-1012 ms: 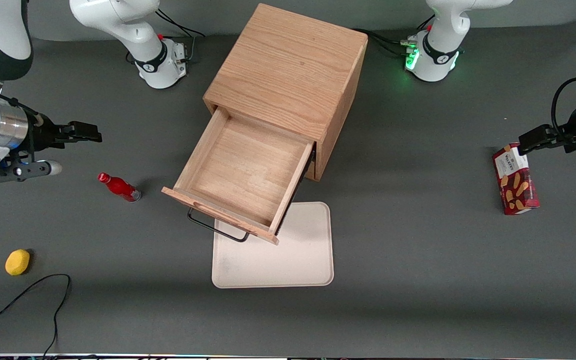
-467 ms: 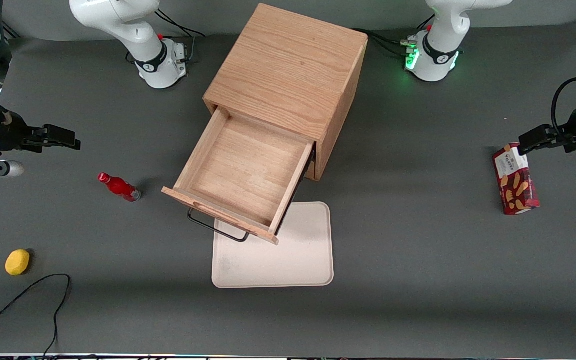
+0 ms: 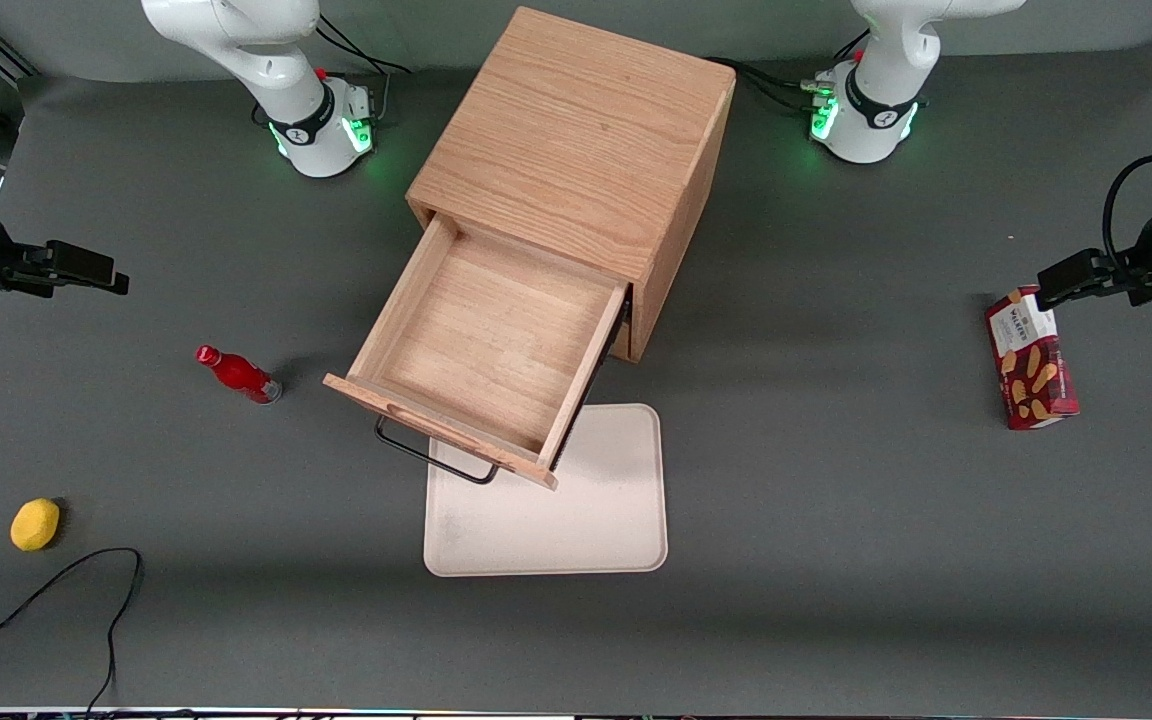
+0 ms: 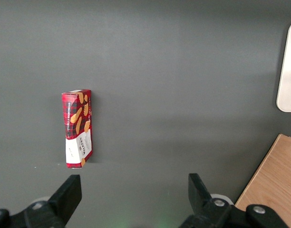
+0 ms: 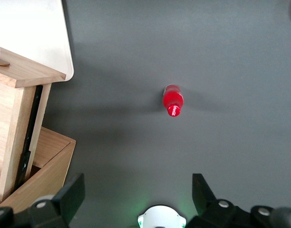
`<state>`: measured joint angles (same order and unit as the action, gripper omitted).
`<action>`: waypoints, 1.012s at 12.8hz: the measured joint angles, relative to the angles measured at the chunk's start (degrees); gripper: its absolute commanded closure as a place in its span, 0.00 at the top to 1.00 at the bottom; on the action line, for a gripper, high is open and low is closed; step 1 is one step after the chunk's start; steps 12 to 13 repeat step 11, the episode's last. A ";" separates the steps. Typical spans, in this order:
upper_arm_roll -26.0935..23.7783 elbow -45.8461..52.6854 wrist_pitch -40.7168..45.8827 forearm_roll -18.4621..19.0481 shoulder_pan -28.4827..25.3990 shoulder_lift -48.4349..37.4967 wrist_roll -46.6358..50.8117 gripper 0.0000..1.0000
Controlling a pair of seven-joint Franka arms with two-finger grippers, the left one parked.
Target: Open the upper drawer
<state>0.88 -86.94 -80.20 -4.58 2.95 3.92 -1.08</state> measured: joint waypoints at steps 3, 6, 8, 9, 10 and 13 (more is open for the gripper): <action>-0.07 0.53 -0.87 0.00 -1.69 -0.16 0.34 1.00; 0.09 2.76 -1.01 0.00 -2.54 0.39 0.63 1.00; 0.43 3.99 -0.88 0.00 -2.54 1.24 0.63 1.00; 0.57 4.08 -0.55 0.00 -2.54 1.49 0.63 1.00; 0.75 4.08 -0.18 0.09 -2.57 1.66 0.63 1.00; 1.02 4.08 0.22 0.75 -2.66 1.79 0.63 1.00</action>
